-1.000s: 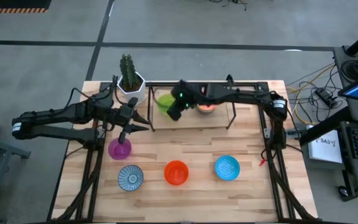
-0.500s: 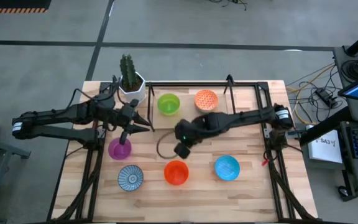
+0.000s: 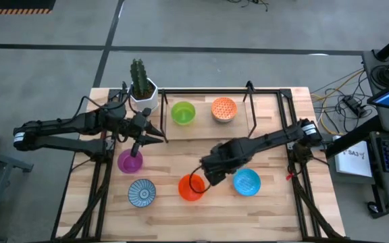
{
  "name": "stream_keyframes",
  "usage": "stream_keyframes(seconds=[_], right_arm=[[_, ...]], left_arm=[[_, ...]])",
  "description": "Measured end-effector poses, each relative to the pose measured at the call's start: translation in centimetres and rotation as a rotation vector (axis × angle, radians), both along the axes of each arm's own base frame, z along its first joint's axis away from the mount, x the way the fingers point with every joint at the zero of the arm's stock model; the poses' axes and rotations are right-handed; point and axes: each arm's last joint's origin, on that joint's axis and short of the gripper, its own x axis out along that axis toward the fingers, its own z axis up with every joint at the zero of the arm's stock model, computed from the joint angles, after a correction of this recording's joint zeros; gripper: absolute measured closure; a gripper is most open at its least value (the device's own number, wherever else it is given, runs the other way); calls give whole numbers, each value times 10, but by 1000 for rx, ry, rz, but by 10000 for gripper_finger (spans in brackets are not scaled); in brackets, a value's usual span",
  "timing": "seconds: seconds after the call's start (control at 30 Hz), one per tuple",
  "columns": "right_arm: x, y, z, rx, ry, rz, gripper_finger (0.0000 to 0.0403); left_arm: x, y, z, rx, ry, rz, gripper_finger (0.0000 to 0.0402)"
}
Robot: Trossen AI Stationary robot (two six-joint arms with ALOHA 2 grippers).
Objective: Place and stack bowls onto a shelf
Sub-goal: Stack the blue pattern bowl on the orange pattern bowl
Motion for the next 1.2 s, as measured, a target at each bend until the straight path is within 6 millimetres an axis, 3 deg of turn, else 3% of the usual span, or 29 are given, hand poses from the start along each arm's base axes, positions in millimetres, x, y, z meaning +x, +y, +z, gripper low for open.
stream_keyframes(seconds=[0.2, 0.43, 0.93, 1.2], right_arm=[[-10, 27, -8, -31, 26, -83, 200], [-14, 52, -43, -63, 137, -127, 209], [-1, 51, -94, -95, 285, -31, 210], [2, 51, -101, -50, 301, -6, 227]], left_arm=[[0, 0, 0, 9, -1, -3, 320], [0, 0, 0, 12, -1, -4, 320], [0, 0, -1, 26, 3, -8, 320], [0, 0, -1, 27, 3, -8, 320]])
